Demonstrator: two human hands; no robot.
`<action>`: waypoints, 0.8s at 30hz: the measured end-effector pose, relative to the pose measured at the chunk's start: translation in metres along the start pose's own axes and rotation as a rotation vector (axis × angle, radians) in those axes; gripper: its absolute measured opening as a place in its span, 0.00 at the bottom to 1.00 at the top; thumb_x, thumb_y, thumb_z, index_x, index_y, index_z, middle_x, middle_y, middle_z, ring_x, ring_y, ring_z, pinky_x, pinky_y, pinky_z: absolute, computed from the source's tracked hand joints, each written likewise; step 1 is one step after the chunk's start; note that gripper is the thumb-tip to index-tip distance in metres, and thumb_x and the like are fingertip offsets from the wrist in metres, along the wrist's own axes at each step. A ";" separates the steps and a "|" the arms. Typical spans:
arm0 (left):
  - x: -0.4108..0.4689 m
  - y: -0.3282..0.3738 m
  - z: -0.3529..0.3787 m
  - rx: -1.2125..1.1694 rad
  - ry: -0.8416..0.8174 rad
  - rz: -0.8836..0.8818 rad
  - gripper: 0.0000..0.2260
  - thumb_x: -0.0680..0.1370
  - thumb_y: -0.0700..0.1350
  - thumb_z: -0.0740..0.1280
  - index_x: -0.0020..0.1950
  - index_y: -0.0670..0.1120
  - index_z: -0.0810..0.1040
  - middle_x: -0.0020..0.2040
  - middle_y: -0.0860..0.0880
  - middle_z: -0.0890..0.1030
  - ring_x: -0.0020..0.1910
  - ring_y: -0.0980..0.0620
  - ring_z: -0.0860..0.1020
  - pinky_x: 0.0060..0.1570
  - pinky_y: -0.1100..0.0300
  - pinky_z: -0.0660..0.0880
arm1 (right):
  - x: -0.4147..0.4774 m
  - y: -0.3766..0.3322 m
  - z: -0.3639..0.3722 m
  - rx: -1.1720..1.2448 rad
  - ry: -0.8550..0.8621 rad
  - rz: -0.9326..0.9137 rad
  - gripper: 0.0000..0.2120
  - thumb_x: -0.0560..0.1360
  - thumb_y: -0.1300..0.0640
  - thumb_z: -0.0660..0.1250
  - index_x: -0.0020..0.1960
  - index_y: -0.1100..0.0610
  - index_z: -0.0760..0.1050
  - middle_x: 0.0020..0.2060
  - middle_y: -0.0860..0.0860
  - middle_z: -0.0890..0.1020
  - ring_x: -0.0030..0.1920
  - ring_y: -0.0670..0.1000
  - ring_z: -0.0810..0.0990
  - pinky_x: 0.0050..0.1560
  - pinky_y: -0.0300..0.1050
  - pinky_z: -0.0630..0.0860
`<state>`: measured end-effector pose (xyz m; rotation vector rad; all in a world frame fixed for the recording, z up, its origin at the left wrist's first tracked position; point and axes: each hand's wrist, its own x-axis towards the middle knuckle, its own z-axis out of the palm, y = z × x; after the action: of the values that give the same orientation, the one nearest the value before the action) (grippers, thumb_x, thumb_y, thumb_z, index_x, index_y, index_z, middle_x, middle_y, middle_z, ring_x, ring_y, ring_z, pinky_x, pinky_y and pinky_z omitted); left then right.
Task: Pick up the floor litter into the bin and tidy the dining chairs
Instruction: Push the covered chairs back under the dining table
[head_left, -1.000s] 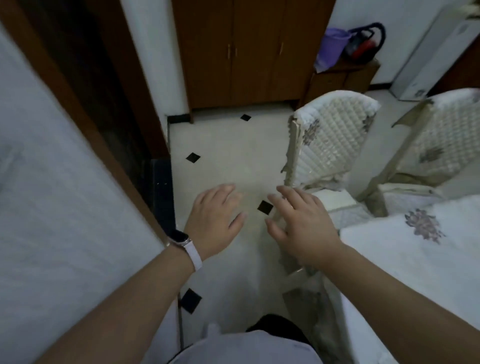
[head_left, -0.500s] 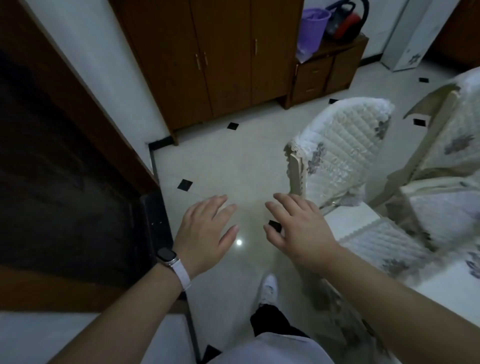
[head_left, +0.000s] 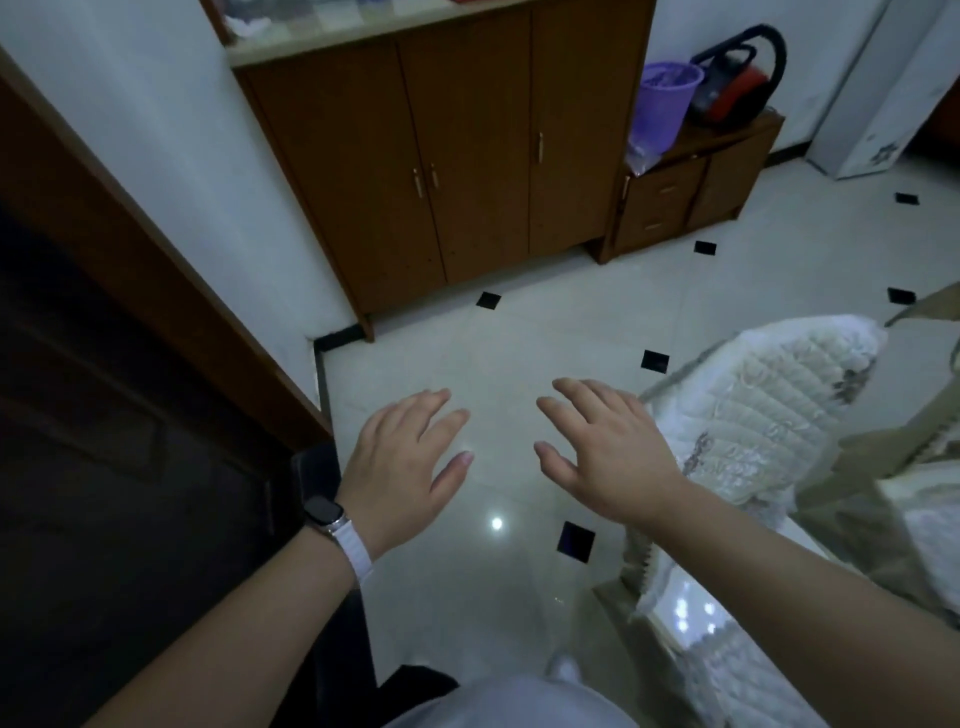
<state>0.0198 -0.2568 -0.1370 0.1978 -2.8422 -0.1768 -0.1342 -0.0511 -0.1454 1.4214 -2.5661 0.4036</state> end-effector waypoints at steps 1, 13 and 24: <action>0.011 -0.010 0.005 -0.008 0.000 0.012 0.20 0.80 0.56 0.60 0.66 0.47 0.77 0.68 0.45 0.76 0.67 0.44 0.73 0.65 0.49 0.67 | 0.009 0.004 0.005 -0.007 -0.011 0.014 0.24 0.76 0.41 0.58 0.62 0.55 0.77 0.62 0.56 0.78 0.61 0.59 0.76 0.59 0.53 0.73; 0.194 -0.122 0.072 -0.224 -0.019 0.346 0.20 0.80 0.55 0.60 0.65 0.46 0.78 0.67 0.44 0.77 0.65 0.43 0.75 0.63 0.48 0.71 | 0.125 0.035 0.034 -0.223 -0.008 0.374 0.23 0.75 0.42 0.59 0.61 0.54 0.78 0.61 0.55 0.79 0.60 0.58 0.77 0.57 0.52 0.74; 0.356 -0.136 0.110 -0.368 0.001 0.656 0.20 0.79 0.54 0.61 0.64 0.45 0.79 0.66 0.43 0.77 0.64 0.43 0.74 0.63 0.50 0.67 | 0.179 0.073 0.035 -0.338 0.039 0.726 0.23 0.75 0.43 0.59 0.61 0.56 0.78 0.61 0.56 0.79 0.59 0.59 0.78 0.56 0.52 0.74</action>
<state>-0.3340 -0.4335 -0.1632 -0.7908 -2.6419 -0.5361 -0.2917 -0.1683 -0.1381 0.3419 -2.8596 0.0699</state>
